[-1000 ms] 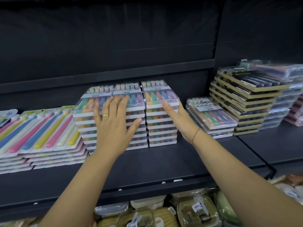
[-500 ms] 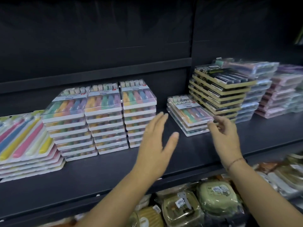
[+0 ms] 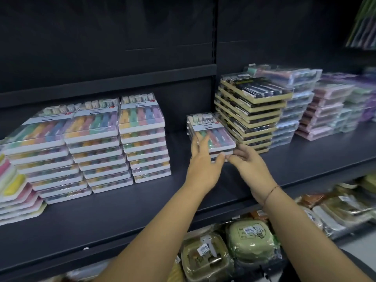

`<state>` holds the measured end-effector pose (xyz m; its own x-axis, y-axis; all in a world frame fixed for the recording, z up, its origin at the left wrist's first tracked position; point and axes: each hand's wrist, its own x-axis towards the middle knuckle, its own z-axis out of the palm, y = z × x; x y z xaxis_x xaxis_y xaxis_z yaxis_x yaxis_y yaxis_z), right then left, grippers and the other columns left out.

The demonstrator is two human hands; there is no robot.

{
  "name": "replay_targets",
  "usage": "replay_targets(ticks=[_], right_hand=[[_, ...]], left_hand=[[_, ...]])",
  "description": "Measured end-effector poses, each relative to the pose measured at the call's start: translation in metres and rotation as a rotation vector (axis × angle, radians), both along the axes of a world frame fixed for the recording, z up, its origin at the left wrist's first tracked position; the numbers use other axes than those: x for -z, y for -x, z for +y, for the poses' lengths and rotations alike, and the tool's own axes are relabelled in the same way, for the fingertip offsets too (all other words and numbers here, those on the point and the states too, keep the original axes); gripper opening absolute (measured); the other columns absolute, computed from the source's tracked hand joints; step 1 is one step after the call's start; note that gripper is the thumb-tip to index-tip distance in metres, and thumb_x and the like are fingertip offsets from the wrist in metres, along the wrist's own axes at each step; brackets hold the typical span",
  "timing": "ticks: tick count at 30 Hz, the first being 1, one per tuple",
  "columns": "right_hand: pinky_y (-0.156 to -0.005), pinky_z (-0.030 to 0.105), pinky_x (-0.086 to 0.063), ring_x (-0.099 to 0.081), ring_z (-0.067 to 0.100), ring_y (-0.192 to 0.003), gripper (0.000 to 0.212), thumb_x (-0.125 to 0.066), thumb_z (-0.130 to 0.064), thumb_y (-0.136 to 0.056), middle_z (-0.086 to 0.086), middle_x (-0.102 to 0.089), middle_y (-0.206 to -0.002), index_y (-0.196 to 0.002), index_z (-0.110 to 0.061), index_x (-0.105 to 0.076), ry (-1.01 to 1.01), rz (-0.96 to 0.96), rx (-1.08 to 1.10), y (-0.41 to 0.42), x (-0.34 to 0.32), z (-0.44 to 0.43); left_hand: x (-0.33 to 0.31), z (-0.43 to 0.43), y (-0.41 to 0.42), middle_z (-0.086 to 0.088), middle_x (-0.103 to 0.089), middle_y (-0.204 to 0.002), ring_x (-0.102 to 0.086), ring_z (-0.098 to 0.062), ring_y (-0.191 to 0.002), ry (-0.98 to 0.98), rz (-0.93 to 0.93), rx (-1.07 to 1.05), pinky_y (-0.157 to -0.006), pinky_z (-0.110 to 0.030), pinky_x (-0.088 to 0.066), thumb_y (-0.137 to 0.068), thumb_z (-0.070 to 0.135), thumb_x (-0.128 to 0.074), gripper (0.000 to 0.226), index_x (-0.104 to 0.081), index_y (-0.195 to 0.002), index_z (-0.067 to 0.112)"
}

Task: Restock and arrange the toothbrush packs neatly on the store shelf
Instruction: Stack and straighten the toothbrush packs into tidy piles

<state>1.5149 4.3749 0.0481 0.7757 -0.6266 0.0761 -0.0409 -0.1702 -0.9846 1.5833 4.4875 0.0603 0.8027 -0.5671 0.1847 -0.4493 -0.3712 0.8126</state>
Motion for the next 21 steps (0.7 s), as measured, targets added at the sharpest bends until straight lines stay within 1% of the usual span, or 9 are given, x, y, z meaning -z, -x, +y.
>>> replay_targets(ticks=[3, 5, 7, 9, 11, 13, 15, 17, 21], right_hand=[[-0.086, 0.017, -0.040, -0.054, 0.009, -0.115, 0.048, -0.058, -0.033, -0.096, -0.002, -0.059, -0.126, -0.141, -0.019, -0.044, -0.060, -0.010, -0.104, -0.006, -0.007, 0.003], [-0.090, 0.019, -0.044, -0.059, 0.011, -0.114, 0.031, -0.050, -0.036, -0.100, -0.003, -0.066, -0.119, -0.126, -0.020, -0.058, -0.122, -0.030, -0.202, -0.014, -0.014, 0.004], [-0.092, 0.023, -0.048, -0.064, 0.012, -0.108, 0.027, -0.045, -0.035, -0.103, 0.000, -0.070, -0.114, -0.119, -0.020, -0.061, -0.176, -0.039, -0.257, -0.026, -0.020, -0.001], [-0.082, 0.023, -0.053, -0.067, 0.014, -0.100, 0.031, -0.044, -0.030, -0.104, 0.007, -0.070, -0.115, -0.125, -0.013, -0.060, -0.237, -0.025, -0.287, -0.040, -0.025, -0.009], [-0.072, 0.022, -0.055, -0.068, 0.013, -0.091, 0.031, -0.045, -0.023, -0.104, 0.008, -0.070, -0.113, -0.129, -0.008, -0.056, -0.298, -0.008, -0.316, -0.052, -0.028, -0.015], [-0.064, 0.020, -0.055, -0.069, 0.010, -0.082, 0.027, -0.045, -0.016, -0.103, 0.006, -0.070, -0.105, -0.127, -0.009, -0.056, -0.327, 0.005, -0.354, -0.062, -0.030, -0.016], [-0.062, 0.021, -0.055, -0.069, 0.011, -0.080, 0.026, -0.044, -0.012, -0.103, 0.006, -0.070, -0.103, -0.126, -0.009, -0.055, -0.339, 0.009, -0.376, -0.070, -0.031, -0.012], [-0.064, 0.024, -0.056, -0.069, 0.014, -0.083, 0.027, -0.046, -0.012, -0.102, 0.010, -0.068, -0.109, -0.127, -0.007, -0.055, -0.349, 0.018, -0.395, -0.078, -0.031, -0.004], [-0.068, 0.027, -0.058, -0.068, 0.019, -0.086, 0.036, -0.050, -0.014, -0.100, 0.014, -0.066, -0.113, -0.133, -0.001, -0.050, -0.382, 0.050, -0.410, -0.091, -0.028, 0.019]], left_hand=[[0.003, 0.011, 0.008, 0.012, 0.004, -0.163, -0.013, -0.009, -0.147, 0.069, 0.033, -0.040, -0.104, -0.023, -0.025, -0.100, 0.039, -0.050, 0.068, -0.010, -0.154, 0.039], [0.002, 0.021, 0.021, 0.013, -0.003, -0.162, -0.017, -0.005, -0.144, 0.106, 0.063, -0.017, -0.107, -0.021, -0.022, -0.099, 0.040, -0.052, 0.076, -0.001, -0.155, 0.040], [-0.005, 0.038, 0.041, 0.016, -0.008, -0.161, -0.018, 0.002, -0.141, 0.090, 0.022, 0.026, -0.110, -0.019, -0.020, -0.098, 0.043, -0.052, 0.078, 0.000, -0.155, 0.038], [-0.019, 0.067, 0.049, 0.014, -0.013, -0.161, -0.015, 0.000, -0.144, -0.018, -0.250, -0.027, -0.116, -0.023, -0.017, -0.099, 0.050, -0.046, 0.069, -0.009, -0.155, 0.033], [-0.037, 0.101, 0.030, 0.001, -0.024, -0.160, -0.016, -0.014, -0.147, -0.157, -0.730, -0.229, -0.120, -0.034, -0.011, -0.098, 0.052, -0.039, 0.064, -0.024, -0.153, 0.022], [-0.057, 0.134, -0.002, -0.010, -0.029, -0.158, -0.018, -0.028, -0.147, -0.315, -0.980, -0.428, -0.119, -0.047, -0.005, -0.097, 0.054, -0.040, 0.068, -0.032, -0.151, 0.015], [-0.071, 0.158, -0.032, -0.014, -0.033, -0.156, -0.020, -0.036, -0.147, -0.487, -0.961, -0.505, -0.117, -0.056, -0.004, -0.094, 0.061, -0.042, 0.075, -0.033, -0.151, 0.012], [-0.076, 0.170, -0.049, -0.014, -0.046, -0.147, -0.034, -0.039, -0.140, -0.580, -0.902, -0.492, -0.114, -0.060, -0.014, -0.088, 0.062, -0.039, 0.077, -0.041, -0.146, 0.012], [-0.075, 0.173, -0.057, -0.013, -0.057, -0.134, -0.050, -0.039, -0.122, -0.576, -0.933, -0.474, -0.106, -0.055, -0.026, -0.086, 0.062, -0.038, 0.072, -0.050, -0.139, 0.015]])
